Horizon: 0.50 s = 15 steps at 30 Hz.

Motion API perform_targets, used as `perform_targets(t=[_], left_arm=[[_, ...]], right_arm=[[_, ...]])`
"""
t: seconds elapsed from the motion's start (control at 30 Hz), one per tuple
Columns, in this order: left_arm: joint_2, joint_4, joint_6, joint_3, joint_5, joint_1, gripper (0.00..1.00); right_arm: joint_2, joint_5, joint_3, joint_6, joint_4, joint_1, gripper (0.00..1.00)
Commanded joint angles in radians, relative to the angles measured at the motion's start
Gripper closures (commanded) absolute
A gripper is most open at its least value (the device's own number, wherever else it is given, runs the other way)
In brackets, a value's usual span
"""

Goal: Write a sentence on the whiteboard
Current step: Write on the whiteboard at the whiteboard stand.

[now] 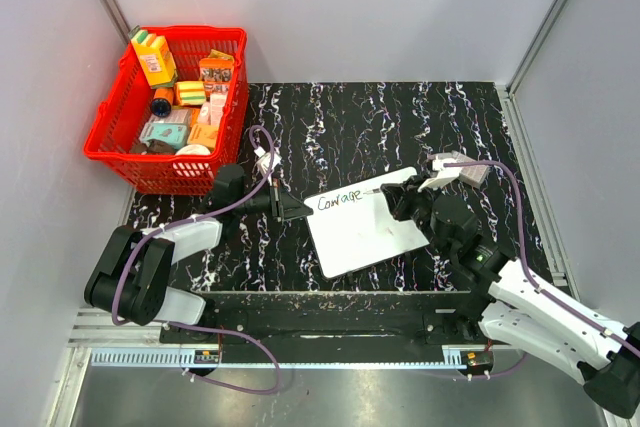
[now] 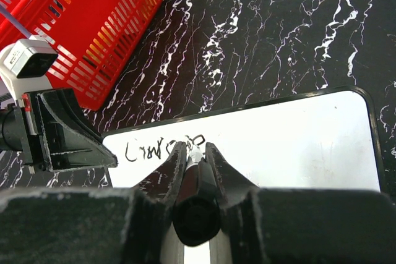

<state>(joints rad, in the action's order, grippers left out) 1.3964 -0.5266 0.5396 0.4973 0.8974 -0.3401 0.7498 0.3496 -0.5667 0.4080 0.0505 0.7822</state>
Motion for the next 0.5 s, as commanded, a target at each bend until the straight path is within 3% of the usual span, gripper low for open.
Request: perform_targets(t=[0.0, 0.47], left_arm=[[0.026, 0.028, -0.158, 0.003, -0.083, -0.004, 1.00], [0.019, 0.030, -0.156, -0.003, -0.086, -0.004, 1.00]], right_arm=[[-0.004, -0.026, -0.029, 0.008, -0.008, -0.011, 1.00], [0.023, -0.006, -0.081, -0.049, -0.023, -0.009, 1.00]])
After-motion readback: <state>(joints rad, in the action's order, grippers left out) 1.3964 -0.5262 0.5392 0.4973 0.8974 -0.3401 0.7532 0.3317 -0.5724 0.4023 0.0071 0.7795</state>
